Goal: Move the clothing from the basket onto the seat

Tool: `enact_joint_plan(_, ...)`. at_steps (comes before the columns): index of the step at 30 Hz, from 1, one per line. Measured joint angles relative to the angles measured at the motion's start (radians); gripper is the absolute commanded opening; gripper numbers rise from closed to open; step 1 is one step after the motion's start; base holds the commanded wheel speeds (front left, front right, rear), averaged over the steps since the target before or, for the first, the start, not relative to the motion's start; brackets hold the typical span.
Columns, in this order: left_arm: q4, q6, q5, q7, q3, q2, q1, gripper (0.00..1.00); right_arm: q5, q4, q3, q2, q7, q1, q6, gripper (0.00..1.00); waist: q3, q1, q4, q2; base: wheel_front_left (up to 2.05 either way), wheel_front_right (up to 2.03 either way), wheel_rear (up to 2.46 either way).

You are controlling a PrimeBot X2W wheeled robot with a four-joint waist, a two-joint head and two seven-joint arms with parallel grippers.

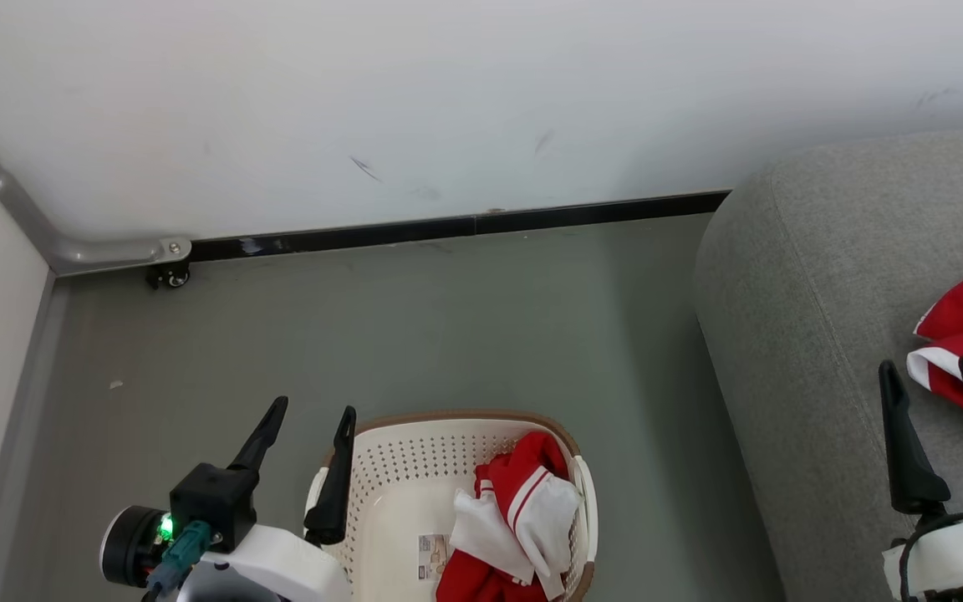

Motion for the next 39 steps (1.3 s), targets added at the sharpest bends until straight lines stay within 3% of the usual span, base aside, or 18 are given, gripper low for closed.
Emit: enact_joint_plan(39,0.228,-0.083,0.054,0.016,-0.083,-0.093,-0.244,1.00,0.000,-0.094,0.022,0.000,-0.007,-0.094,0.000,1.00,0.244,0.0000,-0.050,0.0000,0.00,0.00,0.00)
